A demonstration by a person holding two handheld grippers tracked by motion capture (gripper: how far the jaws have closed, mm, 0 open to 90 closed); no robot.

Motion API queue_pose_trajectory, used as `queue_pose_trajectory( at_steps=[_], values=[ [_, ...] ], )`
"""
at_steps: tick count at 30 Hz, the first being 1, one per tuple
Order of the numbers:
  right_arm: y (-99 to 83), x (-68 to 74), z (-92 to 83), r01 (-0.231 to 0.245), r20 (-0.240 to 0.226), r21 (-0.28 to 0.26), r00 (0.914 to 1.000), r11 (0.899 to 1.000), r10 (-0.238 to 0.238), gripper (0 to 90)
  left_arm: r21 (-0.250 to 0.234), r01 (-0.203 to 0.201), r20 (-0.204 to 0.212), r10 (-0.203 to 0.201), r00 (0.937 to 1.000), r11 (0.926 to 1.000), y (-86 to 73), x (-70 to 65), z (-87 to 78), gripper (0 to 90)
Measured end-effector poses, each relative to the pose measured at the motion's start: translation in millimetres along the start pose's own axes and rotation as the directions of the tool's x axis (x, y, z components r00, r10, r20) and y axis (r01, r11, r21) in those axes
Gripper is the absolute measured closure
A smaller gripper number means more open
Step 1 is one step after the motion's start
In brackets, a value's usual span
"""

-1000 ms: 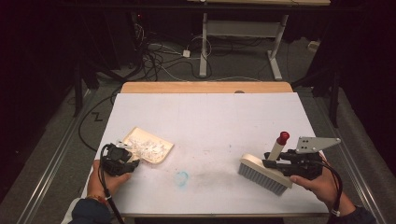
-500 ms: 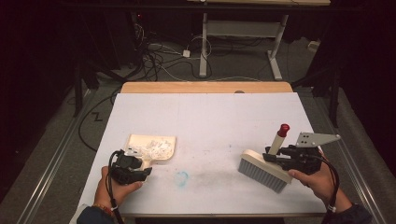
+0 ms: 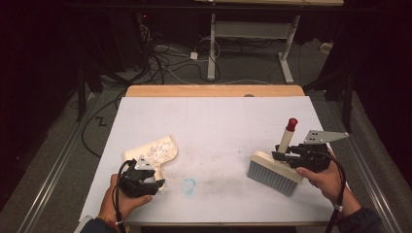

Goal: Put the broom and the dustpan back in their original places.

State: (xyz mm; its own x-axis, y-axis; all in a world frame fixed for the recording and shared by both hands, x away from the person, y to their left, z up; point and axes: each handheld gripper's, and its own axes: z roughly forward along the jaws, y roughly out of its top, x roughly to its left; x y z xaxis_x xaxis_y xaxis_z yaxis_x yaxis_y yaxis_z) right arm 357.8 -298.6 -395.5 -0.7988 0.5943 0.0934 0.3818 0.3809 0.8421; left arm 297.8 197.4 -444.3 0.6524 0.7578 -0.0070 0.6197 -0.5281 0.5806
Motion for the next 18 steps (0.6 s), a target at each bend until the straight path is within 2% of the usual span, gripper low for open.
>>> queue_pose_trajectory(
  at_steps=[2,4,6,7,9,10,13,15,18],
  values=[
    [1.1,-2.4,0.9,-0.002,0.011,0.004,0.9999,1.0,0.002,65.7,-0.019,-0.028,-0.011,0.028,0.9995,0.9994,-0.6,-0.4,-1.8,46.1],
    [2.6,-5.0,2.6,-0.009,0.02,0.007,0.9998,1.0,0.009,65.6,-0.016,-0.017,-0.004,0.016,0.9999,0.9997,-1.9,0.4,-1.0,45.0],
    [4.1,-7.3,5.1,-0.014,0.027,0.01,0.9995,1.0,0.014,65.4,0.0,0.034,-0.055,-0.034,0.9979,0.9994,-3.8,2.9,1.1,41.6],
    [4.7,-8.3,6.5,-0.018,0.031,0.012,0.9994,1.0,0.018,65.4,-0.004,0.08,-0.086,-0.08,0.9931,0.9968,-5.3,6.5,1.0,39.4],
    [5.8,-9.9,9.2,-0.02,0.033,0.015,0.9993,1.0,0.02,65.1,-0.031,0.152,-0.096,-0.154,0.9833,0.9879,-11.2,15.6,-3.4,37.1],
    [6.3,-10.4,10.3,-0.021,0.036,0.015,0.9991,1.0,0.02,65.1,-0.048,0.17,-0.095,-0.174,0.9801,0.9842,-14.8,19.0,-6.3,37.4],
    [7.4,-10.8,13.2,-0.016,0.04,0.017,0.9991,1.0,0.015,65.0,-0.024,0.165,-0.136,-0.167,0.9765,0.9859,-24.3,23.5,-11.0,41.1],
    [7.9,-10.7,14.1,-0.016,0.04,0.016,0.9991,1.0,0.015,65.0,-0.002,0.158,-0.106,-0.157,0.9818,0.9874,-29.1,26.1,-11.8,50.1],
    [8.3,-10.9,14.1,-0.012,0.04,0.019,0.9991,1.0,0.011,65.0,0.062,0.129,-0.096,-0.123,0.9877,0.9897,-29.1,27.8,-3.2,67.0]
  ],
)
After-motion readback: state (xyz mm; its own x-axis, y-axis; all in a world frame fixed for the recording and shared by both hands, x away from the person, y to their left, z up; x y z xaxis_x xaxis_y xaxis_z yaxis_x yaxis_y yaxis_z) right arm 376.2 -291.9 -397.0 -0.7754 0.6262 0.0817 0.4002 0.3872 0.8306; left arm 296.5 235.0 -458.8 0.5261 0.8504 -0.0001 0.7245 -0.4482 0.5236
